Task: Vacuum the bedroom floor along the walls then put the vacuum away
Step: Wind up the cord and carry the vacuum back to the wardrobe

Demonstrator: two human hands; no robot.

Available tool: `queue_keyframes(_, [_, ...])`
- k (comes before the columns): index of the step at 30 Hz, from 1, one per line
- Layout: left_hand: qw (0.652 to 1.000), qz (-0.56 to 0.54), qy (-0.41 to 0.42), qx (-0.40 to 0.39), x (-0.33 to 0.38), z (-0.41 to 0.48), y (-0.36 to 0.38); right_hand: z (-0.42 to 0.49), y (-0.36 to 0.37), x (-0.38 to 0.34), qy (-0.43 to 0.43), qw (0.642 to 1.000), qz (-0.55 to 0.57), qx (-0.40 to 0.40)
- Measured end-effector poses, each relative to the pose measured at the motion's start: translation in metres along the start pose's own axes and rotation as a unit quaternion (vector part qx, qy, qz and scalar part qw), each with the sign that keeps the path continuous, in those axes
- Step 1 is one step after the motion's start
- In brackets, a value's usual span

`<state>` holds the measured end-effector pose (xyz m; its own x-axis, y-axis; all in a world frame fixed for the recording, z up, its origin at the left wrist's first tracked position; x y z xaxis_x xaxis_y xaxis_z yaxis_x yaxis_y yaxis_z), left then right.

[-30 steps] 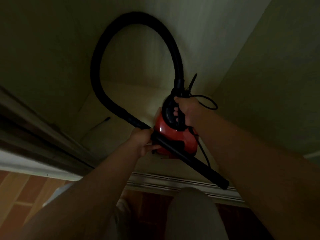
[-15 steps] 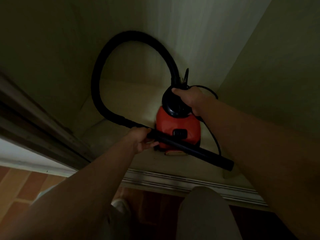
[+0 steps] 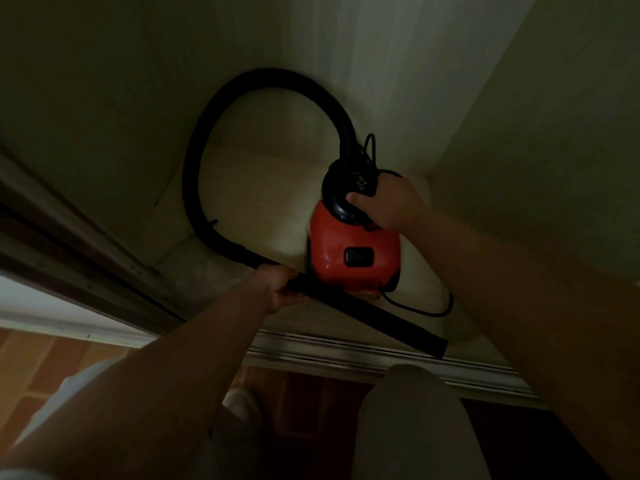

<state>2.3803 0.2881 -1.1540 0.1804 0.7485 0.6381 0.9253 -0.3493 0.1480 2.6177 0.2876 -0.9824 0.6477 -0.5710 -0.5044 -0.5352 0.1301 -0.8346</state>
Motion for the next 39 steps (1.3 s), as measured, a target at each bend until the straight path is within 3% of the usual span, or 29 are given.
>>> queue_keyframes(12, [0.999,0.013,0.014,0.034,-0.038,0.014,0.0,-0.033,-0.001,-0.005,-0.032,0.968,-0.218,0.121])
queue_keyframes(23, [0.999,0.002,0.0,0.043,-0.051,0.028,-0.005,-0.031,0.005,-0.009,-0.051,0.962,-0.232,0.135])
queue_keyframes(29, [0.977,0.191,0.022,0.093,-0.03,0.019,-0.019,-0.033,0.0,-0.012,-0.014,0.968,-0.222,0.114])
queue_keyframes(32, [0.949,0.287,0.091,0.098,0.007,-0.024,-0.009,-0.049,-0.016,-0.026,0.007,0.971,-0.225,0.085])
queue_keyframes(39, [0.88,0.429,0.2,0.022,0.108,-0.188,0.022,-0.138,-0.095,-0.078,0.041,0.978,-0.206,-0.009])
Point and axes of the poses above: each hand's wrist, its own z-axis towards the middle knuckle, its own y-axis out of the palm, x = y × z, the point moved 10 cm from there along z, towards the middle knuckle, and after that the axes turned 6 degrees about y, right-handed, at the moved point
